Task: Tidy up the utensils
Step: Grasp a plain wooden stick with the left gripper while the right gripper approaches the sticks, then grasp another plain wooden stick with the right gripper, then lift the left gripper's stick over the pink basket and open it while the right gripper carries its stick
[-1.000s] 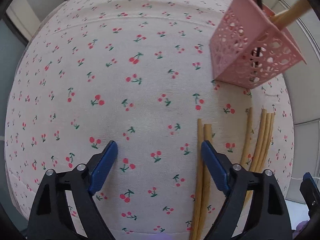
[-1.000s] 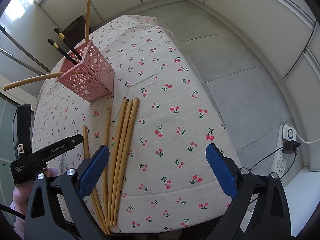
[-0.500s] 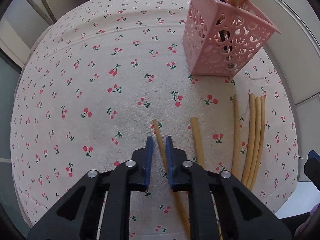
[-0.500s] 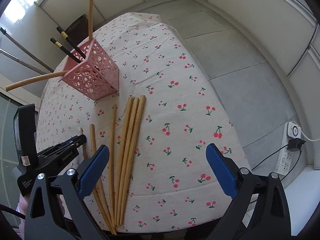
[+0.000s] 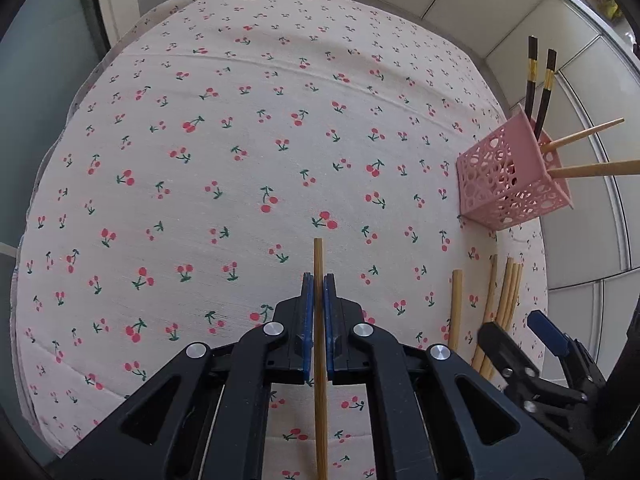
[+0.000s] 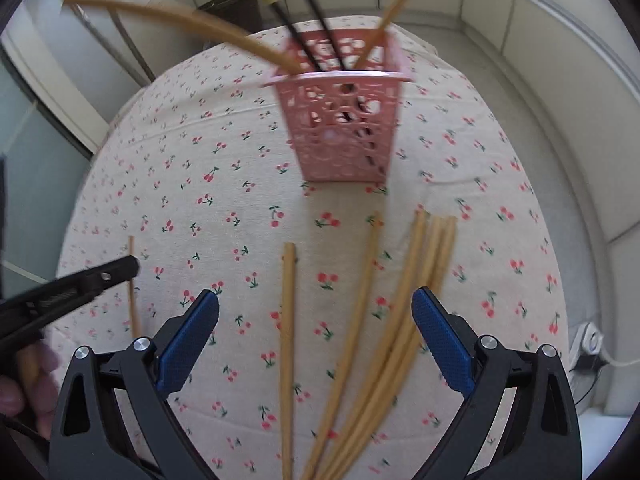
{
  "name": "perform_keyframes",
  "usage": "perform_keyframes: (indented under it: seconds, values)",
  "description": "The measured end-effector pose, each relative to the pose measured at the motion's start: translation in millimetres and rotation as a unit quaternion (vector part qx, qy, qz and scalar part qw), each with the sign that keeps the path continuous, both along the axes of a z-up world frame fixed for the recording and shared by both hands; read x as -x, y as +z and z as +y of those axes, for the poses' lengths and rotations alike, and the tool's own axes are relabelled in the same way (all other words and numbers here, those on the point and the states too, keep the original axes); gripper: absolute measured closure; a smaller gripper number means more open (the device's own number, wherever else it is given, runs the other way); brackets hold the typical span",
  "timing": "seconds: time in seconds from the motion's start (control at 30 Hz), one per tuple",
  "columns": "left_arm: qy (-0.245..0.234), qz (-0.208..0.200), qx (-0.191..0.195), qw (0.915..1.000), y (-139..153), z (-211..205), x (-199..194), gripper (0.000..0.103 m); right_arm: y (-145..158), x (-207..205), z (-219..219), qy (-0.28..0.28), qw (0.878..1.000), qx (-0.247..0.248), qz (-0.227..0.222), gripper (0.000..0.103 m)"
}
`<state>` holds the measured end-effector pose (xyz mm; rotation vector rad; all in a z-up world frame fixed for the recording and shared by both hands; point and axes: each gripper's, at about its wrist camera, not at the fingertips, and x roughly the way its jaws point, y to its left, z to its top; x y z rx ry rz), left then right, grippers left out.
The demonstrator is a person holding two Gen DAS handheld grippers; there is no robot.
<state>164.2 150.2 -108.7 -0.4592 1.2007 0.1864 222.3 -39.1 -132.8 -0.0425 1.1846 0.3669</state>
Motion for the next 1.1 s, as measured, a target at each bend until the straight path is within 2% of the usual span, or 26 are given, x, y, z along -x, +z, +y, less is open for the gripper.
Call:
perform_keyframes:
  seconds: [0.1, 0.17, 0.2, 0.23, 0.27, 0.3, 0.33, 0.37, 0.4, 0.57, 0.73, 0.8, 0.83, 0.87, 0.9, 0.93, 1.07, 1.1]
  values:
    - [-0.003, -0.005, 0.000, 1.0000, 3, 6, 13, 0.098, -13, -1, 18, 0.004, 1.000, 0.025, -0.005, 0.011]
    - [-0.002, -0.008, 0.004, 1.0000, 2, 8, 13, 0.098, -21, -2, 28, 0.008, 0.999, 0.039, -0.002, 0.022]
    - [0.000, -0.009, 0.007, 0.9999, 2, 10, 17, 0.098, -26, -2, 32, 0.013, 0.999, 0.045, 0.002, 0.037]
    - [0.003, -0.009, 0.010, 0.9999, 4, 14, 19, 0.098, -31, -3, 35, 0.017, 0.999, 0.049, 0.009, 0.047]
    - [0.004, -0.010, 0.012, 0.9999, 4, 14, 19, 0.098, -37, -4, 39, 0.020, 0.998, 0.057, 0.014, 0.047]
    - [0.005, -0.011, 0.015, 0.9998, 4, 15, 18, 0.098, -36, -3, 41, 0.025, 0.998, 0.061, -0.004, 0.055]
    - [0.005, -0.013, 0.015, 0.9998, 5, 16, 19, 0.098, -36, -3, 43, 0.029, 0.998, 0.061, -0.010, 0.074]
    - [0.004, -0.015, 0.015, 0.9998, 7, 17, 20, 0.098, -36, -5, 43, 0.030, 0.998, 0.050, -0.006, 0.081]
    - [0.002, -0.018, 0.015, 0.9997, 8, 16, 20, 0.098, -37, -7, 41, 0.029, 0.999, 0.041, -0.002, 0.094]
    - [-0.001, -0.035, 0.023, 0.9991, 16, 18, 25, 0.098, -29, -9, 33, 0.030, 0.999, -0.010, 0.006, 0.094]
    - [-0.014, -0.067, 0.028, 0.9973, 32, 13, 31, 0.098, 6, 10, 9, 0.034, 0.998, -0.047, -0.038, 0.094]
    - [-0.024, -0.056, 0.028, 0.9977, 29, 10, 29, 0.098, 21, 20, -1, 0.034, 0.996, -0.059, -0.057, 0.094]
    - [-0.028, -0.034, 0.031, 0.9986, 20, 8, 26, 0.090, 29, 25, -10, 0.031, 0.995, -0.066, -0.065, 0.094]
    - [-0.017, -0.013, 0.029, 0.9994, 11, 8, 23, 0.069, 34, 28, -17, 0.028, 0.994, -0.074, -0.072, 0.094]
    - [-0.006, 0.001, 0.022, 0.9997, 2, 9, 21, 0.059, 41, 31, -25, 0.023, 0.993, -0.083, -0.080, 0.094]
    - [0.004, 0.015, 0.007, 0.9998, -7, 8, 17, 0.053, 47, 33, -32, 0.019, 0.992, -0.093, -0.087, 0.094]
    - [-0.007, 0.051, -0.027, 0.9983, -26, -9, 3, 0.053, 70, 42, -58, 0.005, 0.986, -0.124, -0.109, 0.094]
    - [-0.016, 0.058, -0.050, 0.9969, -29, -16, 1, 0.055, 73, 43, -63, 0.002, 0.985, -0.130, -0.113, 0.095]
